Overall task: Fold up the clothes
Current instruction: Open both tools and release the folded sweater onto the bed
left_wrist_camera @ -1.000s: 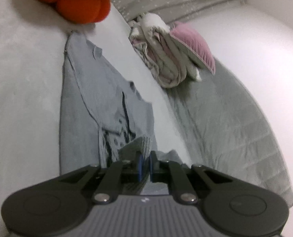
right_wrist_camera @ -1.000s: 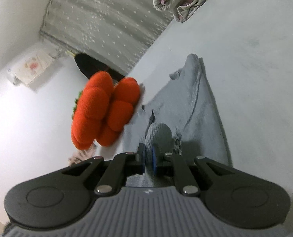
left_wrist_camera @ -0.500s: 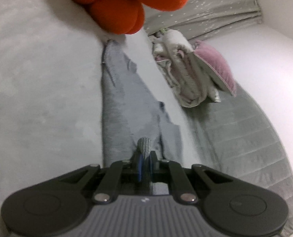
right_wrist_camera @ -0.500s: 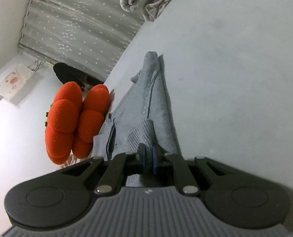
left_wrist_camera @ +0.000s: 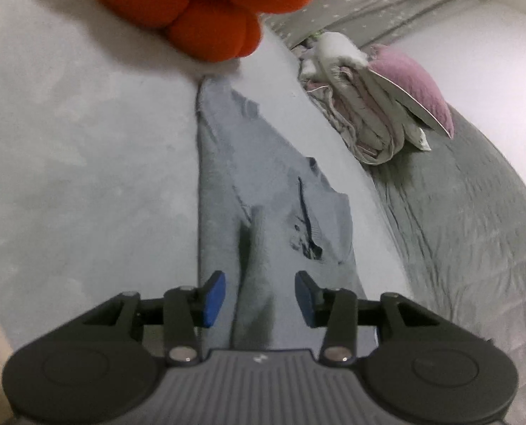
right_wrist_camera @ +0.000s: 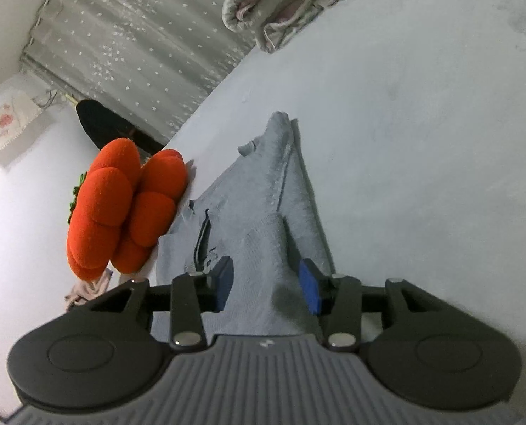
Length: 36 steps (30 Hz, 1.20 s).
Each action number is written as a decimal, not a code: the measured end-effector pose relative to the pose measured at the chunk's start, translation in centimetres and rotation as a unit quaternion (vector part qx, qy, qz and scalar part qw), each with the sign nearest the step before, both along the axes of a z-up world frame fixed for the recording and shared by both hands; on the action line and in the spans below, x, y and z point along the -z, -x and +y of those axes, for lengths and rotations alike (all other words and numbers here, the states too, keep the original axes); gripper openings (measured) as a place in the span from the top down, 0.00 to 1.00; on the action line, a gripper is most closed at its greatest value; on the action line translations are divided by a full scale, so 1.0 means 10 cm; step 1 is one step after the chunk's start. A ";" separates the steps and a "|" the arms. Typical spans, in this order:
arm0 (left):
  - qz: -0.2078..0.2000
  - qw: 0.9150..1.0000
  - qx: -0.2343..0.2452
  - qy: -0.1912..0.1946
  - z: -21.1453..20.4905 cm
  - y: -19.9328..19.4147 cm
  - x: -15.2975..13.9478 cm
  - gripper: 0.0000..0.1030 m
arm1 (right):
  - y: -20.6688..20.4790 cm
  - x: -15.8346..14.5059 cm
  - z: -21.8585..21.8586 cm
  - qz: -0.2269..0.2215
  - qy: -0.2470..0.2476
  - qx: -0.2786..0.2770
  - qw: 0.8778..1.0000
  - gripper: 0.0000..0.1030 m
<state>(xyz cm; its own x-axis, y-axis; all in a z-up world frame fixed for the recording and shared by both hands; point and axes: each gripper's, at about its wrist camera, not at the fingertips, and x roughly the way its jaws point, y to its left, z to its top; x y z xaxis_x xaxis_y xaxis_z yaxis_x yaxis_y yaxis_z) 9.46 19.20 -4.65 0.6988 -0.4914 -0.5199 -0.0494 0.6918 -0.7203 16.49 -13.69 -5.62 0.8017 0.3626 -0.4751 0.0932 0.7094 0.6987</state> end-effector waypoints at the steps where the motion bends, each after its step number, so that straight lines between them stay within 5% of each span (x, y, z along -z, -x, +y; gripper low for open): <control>1: -0.014 1.000 0.000 -0.009 -0.02 0.07 -0.04 0.58 | 0.04 -0.04 0.05 -0.004 0.014 0.001 1.000 0.56; 7: -0.076 0.996 0.029 -0.039 -0.30 0.35 -0.13 0.71 | 0.18 -0.11 0.43 -0.026 0.093 -0.012 0.995 0.57; 15: -0.059 0.989 0.108 -0.086 -0.80 0.30 0.13 0.71 | 0.08 0.09 1.02 -0.027 0.199 -0.110 0.973 0.57; 19: -0.037 0.991 0.095 -0.082 -0.67 0.31 0.17 0.84 | 0.09 0.22 0.94 -0.012 0.246 -0.129 0.961 0.78; 25: -0.028 0.995 0.064 -0.075 -0.35 0.48 -0.03 0.78 | 0.26 0.14 0.51 -0.008 0.171 -0.108 0.979 0.68; 28: -0.022 0.997 0.052 -0.054 -0.24 0.52 -0.09 0.63 | 0.33 0.08 0.35 -0.003 0.137 -0.089 0.987 0.52; 36: 0.029 0.999 0.037 0.002 -0.05 0.51 -0.08 0.38 | 0.39 0.16 -0.06 0.059 0.025 -0.019 0.998 0.46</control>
